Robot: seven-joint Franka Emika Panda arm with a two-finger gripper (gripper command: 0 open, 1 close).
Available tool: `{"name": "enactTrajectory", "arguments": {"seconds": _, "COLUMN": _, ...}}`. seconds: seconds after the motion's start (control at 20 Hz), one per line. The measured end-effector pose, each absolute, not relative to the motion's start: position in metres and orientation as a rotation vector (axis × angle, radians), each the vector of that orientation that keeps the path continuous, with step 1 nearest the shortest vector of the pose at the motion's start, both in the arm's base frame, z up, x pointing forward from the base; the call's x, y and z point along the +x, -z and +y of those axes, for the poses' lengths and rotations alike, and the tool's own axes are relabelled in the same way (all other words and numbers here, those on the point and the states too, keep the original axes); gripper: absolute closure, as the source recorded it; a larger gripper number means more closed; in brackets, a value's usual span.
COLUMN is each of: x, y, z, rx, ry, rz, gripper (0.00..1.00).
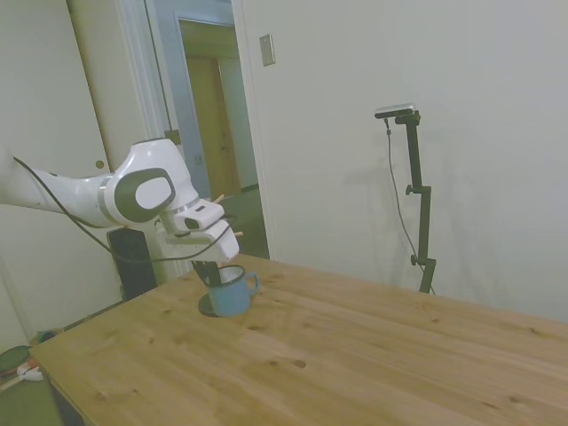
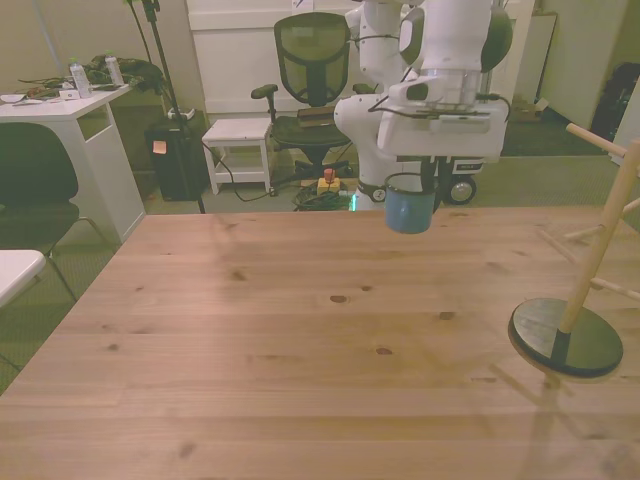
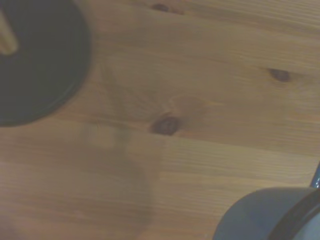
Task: Unload the mug
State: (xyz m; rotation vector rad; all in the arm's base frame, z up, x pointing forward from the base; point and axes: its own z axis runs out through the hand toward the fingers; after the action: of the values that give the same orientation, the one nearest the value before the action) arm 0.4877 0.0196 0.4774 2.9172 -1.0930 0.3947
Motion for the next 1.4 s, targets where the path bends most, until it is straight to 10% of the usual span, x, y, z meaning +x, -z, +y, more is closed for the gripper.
{"name": "enactTrajectory", "arguments": {"seconds": 0.7, "x": 0.510, "y": -0.367, "z": 0.002, "rx": 2.908, "ry": -0.330, "rz": -1.183, "gripper": 1.00}}
{"name": "enactTrajectory", "arguments": {"seconds": 0.75, "x": 0.510, "y": -0.364, "z": 0.002, "rx": 2.908, "ry": -0.338, "rz": -1.191, "gripper": 0.00}}
{"name": "enactTrajectory", "arguments": {"seconds": 1.4, "x": 0.508, "y": -0.369, "z": 0.006, "rx": 2.910, "ry": -0.349, "rz": -1.212, "gripper": 0.00}}
